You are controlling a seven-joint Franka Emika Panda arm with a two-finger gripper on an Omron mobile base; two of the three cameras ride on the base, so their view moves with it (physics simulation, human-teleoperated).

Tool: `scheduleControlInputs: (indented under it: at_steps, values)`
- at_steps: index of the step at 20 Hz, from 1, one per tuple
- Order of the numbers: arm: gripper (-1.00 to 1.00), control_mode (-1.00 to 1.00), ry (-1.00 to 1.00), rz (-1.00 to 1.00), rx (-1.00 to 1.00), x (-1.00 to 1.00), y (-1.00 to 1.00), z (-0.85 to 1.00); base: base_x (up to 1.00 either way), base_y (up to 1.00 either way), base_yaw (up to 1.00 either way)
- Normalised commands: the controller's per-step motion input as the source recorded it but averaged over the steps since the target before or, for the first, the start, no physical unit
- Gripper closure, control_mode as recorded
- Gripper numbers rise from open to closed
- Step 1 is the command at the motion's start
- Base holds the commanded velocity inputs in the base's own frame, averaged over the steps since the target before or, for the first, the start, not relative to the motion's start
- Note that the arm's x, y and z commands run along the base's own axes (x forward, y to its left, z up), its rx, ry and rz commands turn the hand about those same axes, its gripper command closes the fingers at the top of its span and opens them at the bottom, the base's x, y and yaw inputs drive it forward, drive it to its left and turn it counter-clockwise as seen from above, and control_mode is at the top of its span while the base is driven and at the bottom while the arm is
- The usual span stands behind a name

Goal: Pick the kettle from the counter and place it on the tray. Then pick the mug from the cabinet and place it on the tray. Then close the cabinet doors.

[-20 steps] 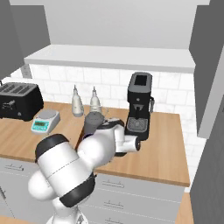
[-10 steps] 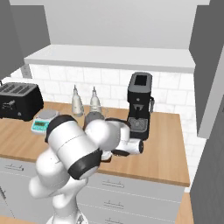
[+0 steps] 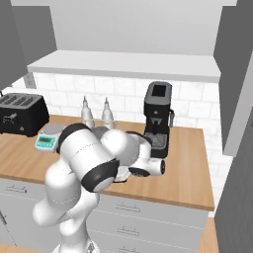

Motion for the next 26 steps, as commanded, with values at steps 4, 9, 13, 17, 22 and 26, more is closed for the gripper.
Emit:
scheduleControlInputs:
  at_steps: [4,9,13,17,22,26]
  values:
    - [-1.0,-1.0,0.0,-0.05,0.0,-0.21,0.0,0.17,0.0,0.0,0.0]
    - [-1.0,-1.0,-0.06,-0.05,0.0,-0.43,-0.01,0.48,0.0,0.0,0.0]
    - [-1.0,-1.0,-0.04,-0.09,0.0,-0.5,0.0,0.65,0.0,0.0,0.0]
    - [-1.0,-1.0,0.0,-0.16,0.0,-0.27,0.0,0.8,0.0,0.0,0.0]
    - [-1.0,-1.0,0.03,-0.21,0.0,-0.2,0.04,0.8,0.0,0.0,0.0]
    - [-1.0,-1.0,0.07,-0.24,0.0,-0.23,0.16,0.71,0.0,0.0,0.0]
